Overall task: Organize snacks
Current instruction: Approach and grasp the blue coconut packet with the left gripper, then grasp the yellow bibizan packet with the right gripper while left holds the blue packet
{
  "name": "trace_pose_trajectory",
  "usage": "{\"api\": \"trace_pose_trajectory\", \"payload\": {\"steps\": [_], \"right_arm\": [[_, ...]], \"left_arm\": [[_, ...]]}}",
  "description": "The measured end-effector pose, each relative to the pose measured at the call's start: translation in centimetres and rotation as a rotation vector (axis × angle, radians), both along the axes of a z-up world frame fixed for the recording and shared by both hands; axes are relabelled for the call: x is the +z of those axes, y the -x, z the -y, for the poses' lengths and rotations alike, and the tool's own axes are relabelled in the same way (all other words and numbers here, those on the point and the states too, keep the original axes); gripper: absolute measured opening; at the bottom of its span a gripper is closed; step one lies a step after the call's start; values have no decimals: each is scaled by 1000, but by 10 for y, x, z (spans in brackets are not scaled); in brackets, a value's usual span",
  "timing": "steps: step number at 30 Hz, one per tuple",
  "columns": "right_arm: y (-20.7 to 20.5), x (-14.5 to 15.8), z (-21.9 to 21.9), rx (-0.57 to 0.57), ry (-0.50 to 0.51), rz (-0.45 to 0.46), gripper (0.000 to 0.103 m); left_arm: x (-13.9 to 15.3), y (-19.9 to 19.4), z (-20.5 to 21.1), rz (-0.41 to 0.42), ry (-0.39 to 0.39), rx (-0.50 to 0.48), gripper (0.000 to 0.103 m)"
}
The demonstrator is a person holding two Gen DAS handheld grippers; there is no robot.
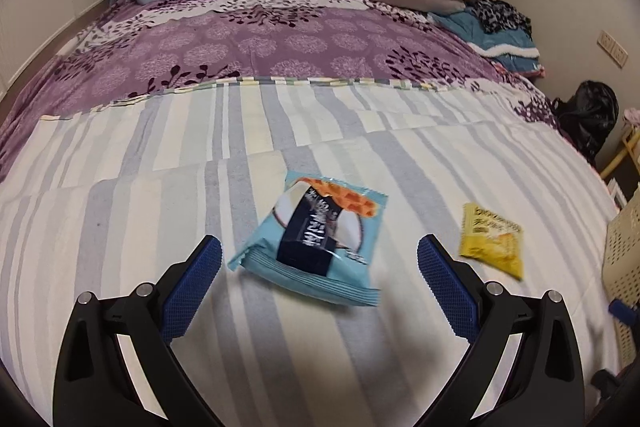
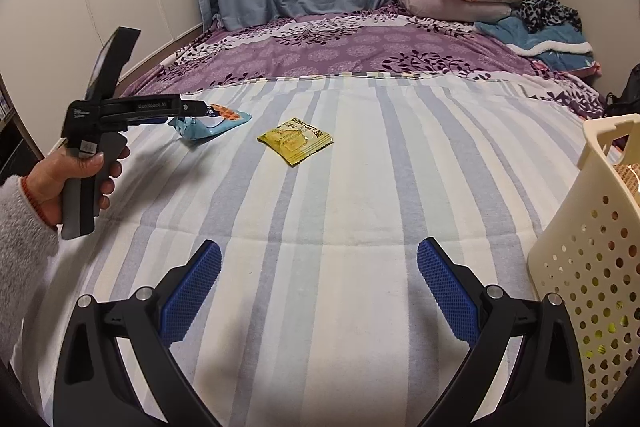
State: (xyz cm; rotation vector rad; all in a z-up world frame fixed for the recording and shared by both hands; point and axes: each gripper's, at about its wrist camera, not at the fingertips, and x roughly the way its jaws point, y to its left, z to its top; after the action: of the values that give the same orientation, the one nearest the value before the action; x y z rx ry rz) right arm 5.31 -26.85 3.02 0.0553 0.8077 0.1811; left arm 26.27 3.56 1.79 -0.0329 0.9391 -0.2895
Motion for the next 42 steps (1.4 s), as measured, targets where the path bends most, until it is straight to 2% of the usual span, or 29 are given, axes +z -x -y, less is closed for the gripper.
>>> {"api": "trace_pose_trajectory", "payload": {"steps": [5,11,17,21,25,33,37,42], "right_arm": [[-5,-3,-2,-3,10,-12,98],[-9,-4,-9,5,19,-18,98],[-15,-8,-16,12,22,-31,98],[-22,-9,-18,15,16,-37,98],[-33,-8,-21,16,32,-25,98],[-80,-10,-30,53,63,3,98],[-117,-19,-35,98,39,-52,98],[-155,-31,-46,139,66,-125,98]], "left_arm": [[-14,-13,-2,-47,53,-67,100],[-32,-24,7,-103,-25,-118,100],[-34,-22,14,-77,-85,-153,99],[-30,-19,13,-53,-89,-139,80],[-27,-14,13,-37,-91,-129,78],[-19,7,5,-16,-52,-89,78],[-15,19,-1,-14,-44,-63,78],[-4,36,-9,-4,-25,-41,78]]}}
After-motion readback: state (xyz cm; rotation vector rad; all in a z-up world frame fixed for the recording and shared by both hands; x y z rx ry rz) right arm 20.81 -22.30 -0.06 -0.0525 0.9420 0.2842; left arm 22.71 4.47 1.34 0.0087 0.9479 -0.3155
